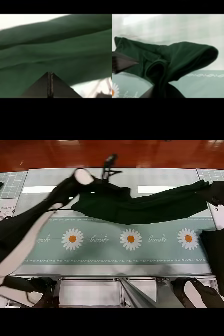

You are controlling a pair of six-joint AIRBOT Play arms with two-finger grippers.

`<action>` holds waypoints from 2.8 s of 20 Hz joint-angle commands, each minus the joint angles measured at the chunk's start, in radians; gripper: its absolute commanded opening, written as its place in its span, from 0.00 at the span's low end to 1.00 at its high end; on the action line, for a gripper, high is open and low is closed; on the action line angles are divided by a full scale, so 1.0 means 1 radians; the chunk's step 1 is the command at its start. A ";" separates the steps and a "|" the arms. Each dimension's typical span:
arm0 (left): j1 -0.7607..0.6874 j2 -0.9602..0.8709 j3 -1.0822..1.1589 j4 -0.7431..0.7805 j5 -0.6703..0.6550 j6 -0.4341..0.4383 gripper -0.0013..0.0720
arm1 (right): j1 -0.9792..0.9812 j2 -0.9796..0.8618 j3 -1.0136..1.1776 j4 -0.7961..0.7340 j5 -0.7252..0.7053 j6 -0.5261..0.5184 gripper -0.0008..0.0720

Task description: Fold the shirts.

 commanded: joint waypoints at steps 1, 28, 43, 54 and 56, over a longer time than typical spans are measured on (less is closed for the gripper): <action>-0.112 -0.249 0.263 0.011 -0.151 -0.146 0.04 | -0.001 0.088 -0.018 0.018 0.053 0.019 0.04; 0.824 0.912 -0.692 0.105 -0.183 0.045 0.05 | 0.721 -0.673 0.183 0.409 -0.568 -0.082 0.04; 0.884 0.978 -0.771 0.105 -0.154 0.052 0.05 | 0.701 -0.921 0.402 0.409 -0.208 0.006 0.58; 0.882 0.980 -0.772 0.104 -0.198 0.048 0.05 | 0.126 -0.047 -0.213 -0.484 -0.088 0.225 0.58; 0.882 0.980 -0.772 0.104 -0.199 0.048 0.05 | 0.051 -0.037 -0.446 -0.121 -0.196 0.104 0.58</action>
